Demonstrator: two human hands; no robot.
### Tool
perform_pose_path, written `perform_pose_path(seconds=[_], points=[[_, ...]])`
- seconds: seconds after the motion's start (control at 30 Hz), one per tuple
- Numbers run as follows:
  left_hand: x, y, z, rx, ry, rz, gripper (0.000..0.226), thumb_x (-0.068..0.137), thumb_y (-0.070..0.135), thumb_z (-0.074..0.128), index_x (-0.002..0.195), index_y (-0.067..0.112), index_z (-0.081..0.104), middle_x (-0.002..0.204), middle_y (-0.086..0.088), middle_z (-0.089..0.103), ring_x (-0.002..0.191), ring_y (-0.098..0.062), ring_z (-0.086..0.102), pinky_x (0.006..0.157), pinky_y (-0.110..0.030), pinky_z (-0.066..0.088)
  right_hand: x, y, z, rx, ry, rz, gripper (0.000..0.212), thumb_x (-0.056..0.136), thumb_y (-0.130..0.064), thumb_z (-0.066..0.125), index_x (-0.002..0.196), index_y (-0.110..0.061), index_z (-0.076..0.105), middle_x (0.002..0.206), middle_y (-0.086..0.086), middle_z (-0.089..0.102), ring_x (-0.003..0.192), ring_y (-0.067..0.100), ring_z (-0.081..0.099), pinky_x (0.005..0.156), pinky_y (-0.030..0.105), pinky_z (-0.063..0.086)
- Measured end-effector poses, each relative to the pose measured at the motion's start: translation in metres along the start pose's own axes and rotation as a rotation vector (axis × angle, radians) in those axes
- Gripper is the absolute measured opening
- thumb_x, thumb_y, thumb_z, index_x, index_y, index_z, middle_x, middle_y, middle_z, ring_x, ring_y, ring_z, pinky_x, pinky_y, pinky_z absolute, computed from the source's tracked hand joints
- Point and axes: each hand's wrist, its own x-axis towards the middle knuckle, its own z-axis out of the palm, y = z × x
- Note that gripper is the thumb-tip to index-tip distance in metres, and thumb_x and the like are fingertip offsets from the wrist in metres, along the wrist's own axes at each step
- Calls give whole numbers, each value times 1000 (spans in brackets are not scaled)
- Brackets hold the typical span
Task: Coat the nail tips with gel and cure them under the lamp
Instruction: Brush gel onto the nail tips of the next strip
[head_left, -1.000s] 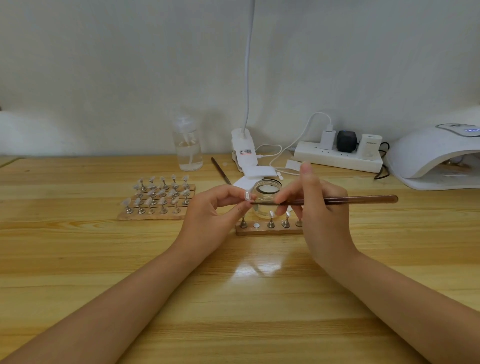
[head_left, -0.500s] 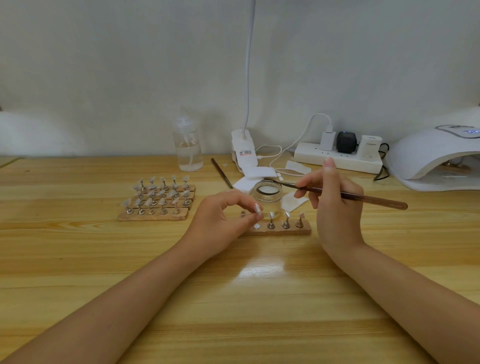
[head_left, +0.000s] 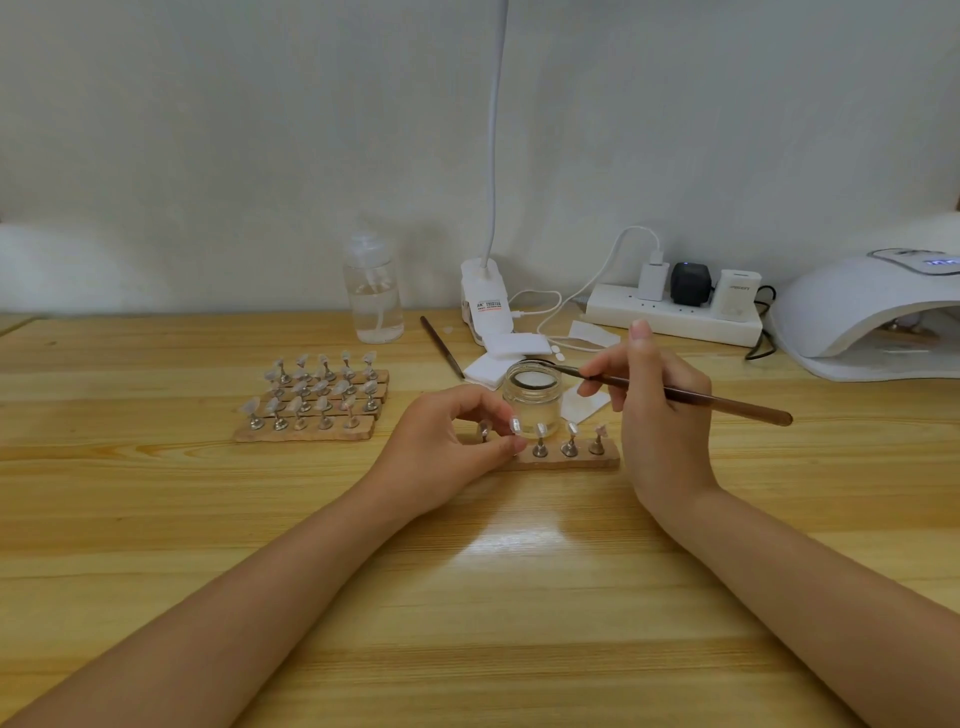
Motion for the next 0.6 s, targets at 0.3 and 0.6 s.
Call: perform_pose_path(seconds=[0.3, 0.6], points=[[1, -3, 1, -29, -19, -22, 28, 69, 7, 77, 85, 23, 60, 69, 9, 63, 70, 5, 55, 74, -2, 39, -2, -2, 1, -10, -39, -27, 44, 94, -36, 38, 61, -20, 63, 54, -8, 63, 61, -2, 60, 61, 7, 42], [1, -5, 1, -8, -17, -8, 32, 68, 9, 78, 89, 25, 59, 76, 9, 63, 74, 5, 56, 75, -4, 41, 2, -10, -2, 2, -57, -50, 56, 88, -48, 26, 64, -18, 67, 46, 1, 62, 35, 8, 47, 43, 10, 33]])
